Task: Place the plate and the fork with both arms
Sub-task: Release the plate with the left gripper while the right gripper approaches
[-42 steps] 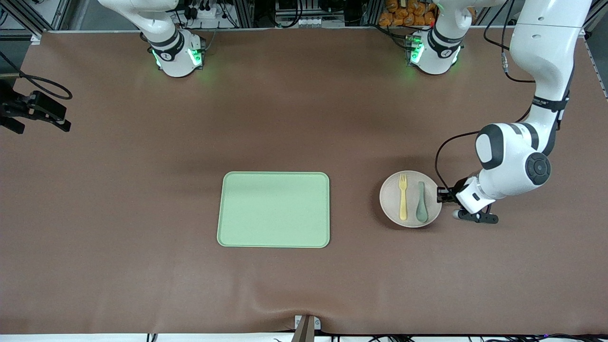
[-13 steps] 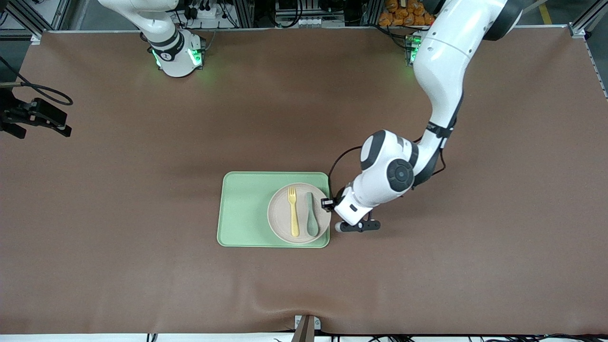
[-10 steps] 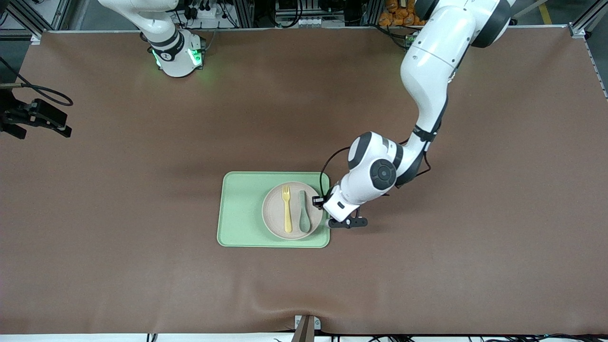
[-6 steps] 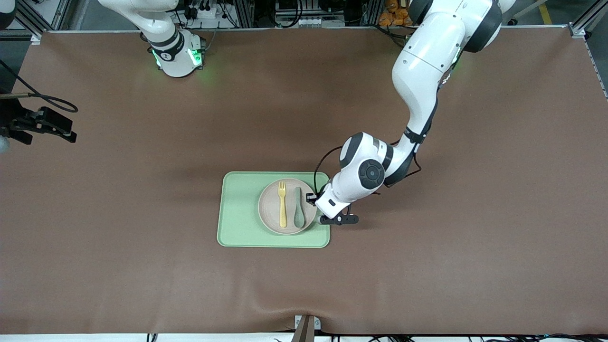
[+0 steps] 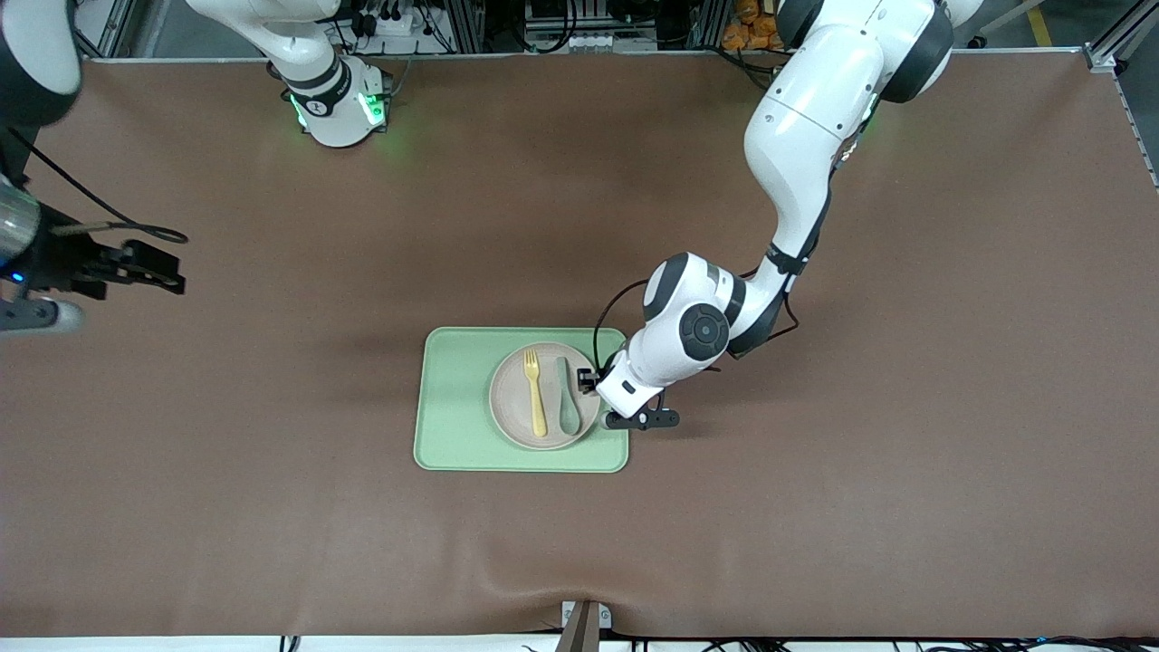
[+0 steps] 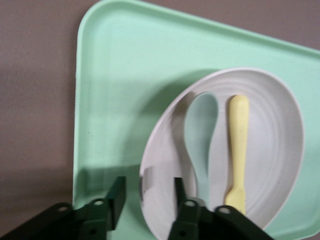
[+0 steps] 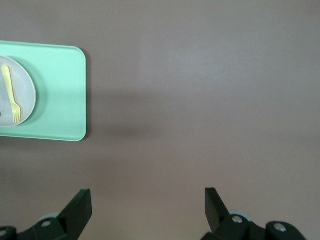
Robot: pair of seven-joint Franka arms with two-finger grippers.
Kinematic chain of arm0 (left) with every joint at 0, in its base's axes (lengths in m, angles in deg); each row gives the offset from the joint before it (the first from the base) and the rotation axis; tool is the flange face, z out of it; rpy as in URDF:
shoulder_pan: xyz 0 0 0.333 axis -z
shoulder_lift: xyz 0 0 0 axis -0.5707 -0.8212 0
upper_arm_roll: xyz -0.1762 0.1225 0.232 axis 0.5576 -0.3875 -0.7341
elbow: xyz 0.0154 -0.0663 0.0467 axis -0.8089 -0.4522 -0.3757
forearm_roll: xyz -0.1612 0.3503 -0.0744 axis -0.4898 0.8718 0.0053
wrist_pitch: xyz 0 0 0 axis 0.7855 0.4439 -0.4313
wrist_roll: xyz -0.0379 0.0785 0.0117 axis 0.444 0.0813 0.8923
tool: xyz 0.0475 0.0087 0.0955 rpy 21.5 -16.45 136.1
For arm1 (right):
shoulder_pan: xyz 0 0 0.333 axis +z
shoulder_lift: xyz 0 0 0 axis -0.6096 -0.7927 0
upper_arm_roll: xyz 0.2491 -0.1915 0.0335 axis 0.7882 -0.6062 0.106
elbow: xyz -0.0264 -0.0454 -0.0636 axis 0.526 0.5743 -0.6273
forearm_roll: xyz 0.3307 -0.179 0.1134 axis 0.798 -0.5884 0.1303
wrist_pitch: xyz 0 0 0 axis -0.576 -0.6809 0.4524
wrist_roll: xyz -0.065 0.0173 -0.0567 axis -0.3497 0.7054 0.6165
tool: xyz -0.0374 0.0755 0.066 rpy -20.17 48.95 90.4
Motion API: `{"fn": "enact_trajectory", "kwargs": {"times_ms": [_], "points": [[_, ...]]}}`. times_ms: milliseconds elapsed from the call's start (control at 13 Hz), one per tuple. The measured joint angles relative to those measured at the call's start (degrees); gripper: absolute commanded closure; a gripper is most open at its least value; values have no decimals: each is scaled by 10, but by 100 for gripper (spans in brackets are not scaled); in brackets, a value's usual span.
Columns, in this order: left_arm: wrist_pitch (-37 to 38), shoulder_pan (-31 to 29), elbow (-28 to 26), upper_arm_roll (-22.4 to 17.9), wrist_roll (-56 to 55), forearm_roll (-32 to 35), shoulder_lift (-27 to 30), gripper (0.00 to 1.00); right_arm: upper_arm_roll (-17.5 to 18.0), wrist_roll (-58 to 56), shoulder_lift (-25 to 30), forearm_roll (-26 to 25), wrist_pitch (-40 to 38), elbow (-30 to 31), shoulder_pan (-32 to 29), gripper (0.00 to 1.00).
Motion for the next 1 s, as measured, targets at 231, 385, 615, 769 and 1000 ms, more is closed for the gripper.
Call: {"fn": "enact_trajectory", "kwargs": {"times_ms": [231, 385, 615, 769, 1000], "points": [[25, -4, 19, -18, -1, 0, 32, 0, 2, 0, -28, 1, 25, 0, 42, 0], [78, -12, 24, -51, -1, 3, 83, 0, 3, 5, -43, 0, 56, 0, 80, 0], [179, -49, 23, -74, -1, 59, 172, 0, 4, 48, -74, 0, 96, 0, 129, 0], [240, -87, 22, -76, -1, 84, 221, 0, 5, 83, -104, 0, 145, -3, 170, 0], [322, -151, 21, -78, 11, 94, 286, 0, 4, 144, -170, -1, 223, -21, 228, 0]]}}
